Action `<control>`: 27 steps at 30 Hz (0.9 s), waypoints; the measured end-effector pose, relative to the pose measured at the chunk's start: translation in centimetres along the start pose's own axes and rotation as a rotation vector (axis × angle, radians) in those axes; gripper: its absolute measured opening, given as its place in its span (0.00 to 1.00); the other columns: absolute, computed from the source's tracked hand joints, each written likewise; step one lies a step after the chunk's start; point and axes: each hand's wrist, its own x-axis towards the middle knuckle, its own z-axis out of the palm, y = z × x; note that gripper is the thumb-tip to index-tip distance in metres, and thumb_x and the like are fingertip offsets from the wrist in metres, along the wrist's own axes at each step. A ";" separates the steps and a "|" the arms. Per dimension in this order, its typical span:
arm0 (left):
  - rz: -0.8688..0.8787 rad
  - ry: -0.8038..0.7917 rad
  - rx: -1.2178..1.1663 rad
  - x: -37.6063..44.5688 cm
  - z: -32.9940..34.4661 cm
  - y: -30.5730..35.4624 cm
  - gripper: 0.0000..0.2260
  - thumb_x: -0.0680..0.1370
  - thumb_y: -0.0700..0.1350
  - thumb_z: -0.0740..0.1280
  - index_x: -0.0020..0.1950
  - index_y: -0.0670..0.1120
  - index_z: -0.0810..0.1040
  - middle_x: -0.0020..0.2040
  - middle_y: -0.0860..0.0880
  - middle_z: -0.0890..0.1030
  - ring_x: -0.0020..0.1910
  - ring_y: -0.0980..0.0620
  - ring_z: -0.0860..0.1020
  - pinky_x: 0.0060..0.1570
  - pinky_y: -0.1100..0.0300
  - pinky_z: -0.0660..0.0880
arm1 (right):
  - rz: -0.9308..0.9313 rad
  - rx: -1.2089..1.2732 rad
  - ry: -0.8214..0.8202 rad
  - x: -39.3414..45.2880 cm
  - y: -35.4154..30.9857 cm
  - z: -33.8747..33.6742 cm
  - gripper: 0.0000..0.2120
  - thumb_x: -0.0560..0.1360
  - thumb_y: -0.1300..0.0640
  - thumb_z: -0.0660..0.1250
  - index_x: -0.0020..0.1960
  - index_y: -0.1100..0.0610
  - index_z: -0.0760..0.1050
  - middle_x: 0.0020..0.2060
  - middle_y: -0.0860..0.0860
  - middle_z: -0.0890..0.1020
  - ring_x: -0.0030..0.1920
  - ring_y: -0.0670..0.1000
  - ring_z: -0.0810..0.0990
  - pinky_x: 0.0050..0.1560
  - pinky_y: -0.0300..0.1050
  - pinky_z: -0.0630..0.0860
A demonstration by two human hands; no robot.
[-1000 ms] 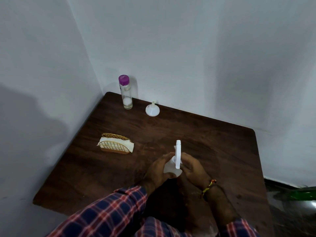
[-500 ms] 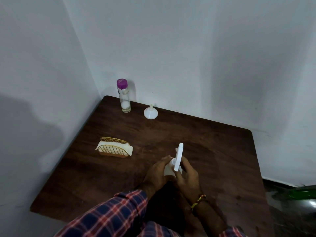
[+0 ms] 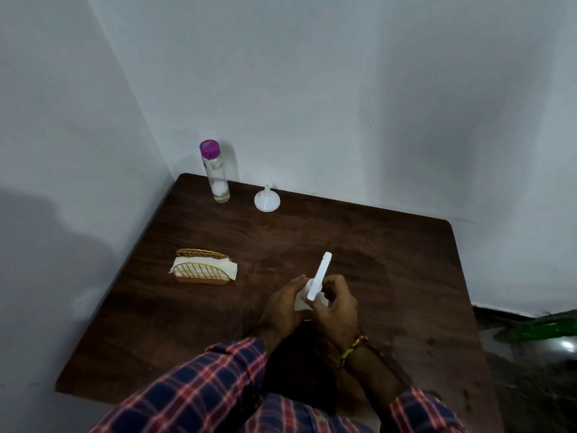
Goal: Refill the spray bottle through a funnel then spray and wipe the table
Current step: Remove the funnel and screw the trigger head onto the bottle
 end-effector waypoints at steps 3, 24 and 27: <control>0.016 0.021 0.016 -0.1 0.0 -0.1 0.33 0.70 0.55 0.76 0.74 0.54 0.70 0.70 0.56 0.74 0.68 0.58 0.72 0.69 0.56 0.70 | -0.019 0.042 -0.089 -0.4 0.5 0.2 0.14 0.75 0.56 0.73 0.58 0.48 0.77 0.52 0.41 0.83 0.55 0.41 0.81 0.55 0.37 0.78; -0.023 0.023 0.030 -0.3 -0.1 1.5 0.16 0.78 0.41 0.70 0.65 0.50 0.76 0.57 0.55 0.80 0.62 0.51 0.76 0.49 0.80 0.68 | 0.042 0.064 -0.086 0.3 2.1 0.4 0.20 0.71 0.55 0.74 0.62 0.52 0.78 0.55 0.46 0.82 0.57 0.45 0.80 0.59 0.51 0.77; -0.017 -0.052 0.069 0.0 -0.2 1.3 0.28 0.73 0.41 0.75 0.72 0.49 0.72 0.65 0.52 0.78 0.62 0.55 0.76 0.52 0.79 0.68 | 0.072 0.073 -0.023 0.6 2.1 0.1 0.15 0.67 0.51 0.75 0.52 0.52 0.80 0.48 0.46 0.84 0.51 0.46 0.82 0.54 0.53 0.79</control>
